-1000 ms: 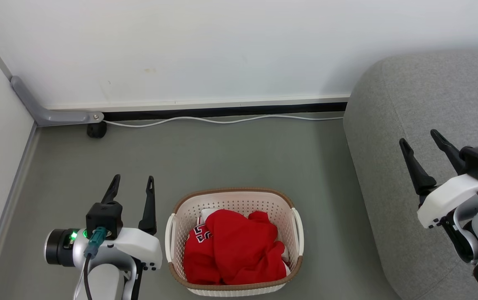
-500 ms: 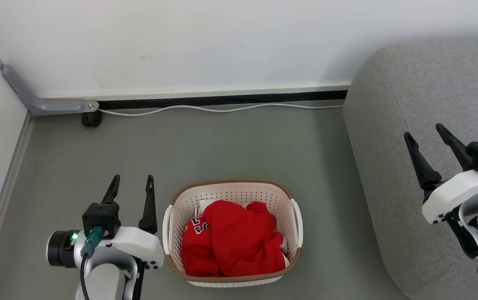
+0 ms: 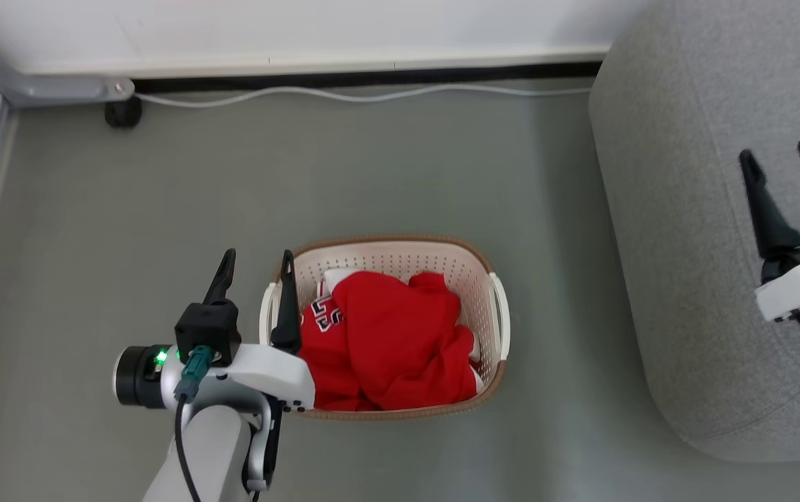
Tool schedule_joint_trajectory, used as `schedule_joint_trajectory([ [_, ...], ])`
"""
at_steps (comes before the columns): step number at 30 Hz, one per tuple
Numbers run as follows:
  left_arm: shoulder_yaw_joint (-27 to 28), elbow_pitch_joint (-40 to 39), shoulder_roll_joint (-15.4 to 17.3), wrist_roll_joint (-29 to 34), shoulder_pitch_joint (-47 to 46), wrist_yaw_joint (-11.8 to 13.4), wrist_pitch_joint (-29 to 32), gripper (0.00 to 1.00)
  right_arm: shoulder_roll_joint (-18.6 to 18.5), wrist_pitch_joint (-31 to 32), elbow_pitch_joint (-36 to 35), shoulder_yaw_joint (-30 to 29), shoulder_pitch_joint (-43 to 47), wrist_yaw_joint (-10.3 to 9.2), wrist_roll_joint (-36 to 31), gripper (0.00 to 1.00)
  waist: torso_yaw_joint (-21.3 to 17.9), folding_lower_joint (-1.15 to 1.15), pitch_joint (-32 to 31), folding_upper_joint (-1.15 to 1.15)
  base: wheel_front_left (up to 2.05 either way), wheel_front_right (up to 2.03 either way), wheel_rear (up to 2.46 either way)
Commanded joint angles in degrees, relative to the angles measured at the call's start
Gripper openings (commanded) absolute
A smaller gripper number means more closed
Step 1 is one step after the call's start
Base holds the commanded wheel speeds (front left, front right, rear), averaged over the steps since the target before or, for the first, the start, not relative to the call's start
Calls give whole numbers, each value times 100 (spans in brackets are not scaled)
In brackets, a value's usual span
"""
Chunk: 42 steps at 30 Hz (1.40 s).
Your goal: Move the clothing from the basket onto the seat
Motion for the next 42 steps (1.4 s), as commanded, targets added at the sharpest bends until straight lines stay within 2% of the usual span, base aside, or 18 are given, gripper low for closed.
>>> schedule_joint_trajectory([
  [1, 107, -175, 59, -49, -246, 91, -58, 100, -158, -78, -183, -32, -57, 41, 64, 100, 8, 0, 271, 0, 0, 0, 0],
  [19, -1088, -474, 59, -702, -1083, 951, -58, 100, -345, -78, -1221, -806, -159, 41, 327, 100, 144, 0, 1975, 0, 0, 0, 0],
  [27, -1637, -413, 59, -1047, -1658, 1150, -58, 100, -530, -78, -1675, -867, -360, 41, 430, 100, 165, 0, 2745, 0, 0, 0, 0],
  [38, -2387, 602, 59, -1796, -2571, 826, -58, 100, -723, -78, -2154, -806, -582, 41, 498, 100, 62, 0, 3356, 0, 0, 0, 0],
  [42, -2706, 1309, 59, -2164, -2993, 701, -58, 100, -719, -78, -2309, -721, -669, 41, 501, 100, -43, 0, 3471, 0, 0, 0, 0],
])
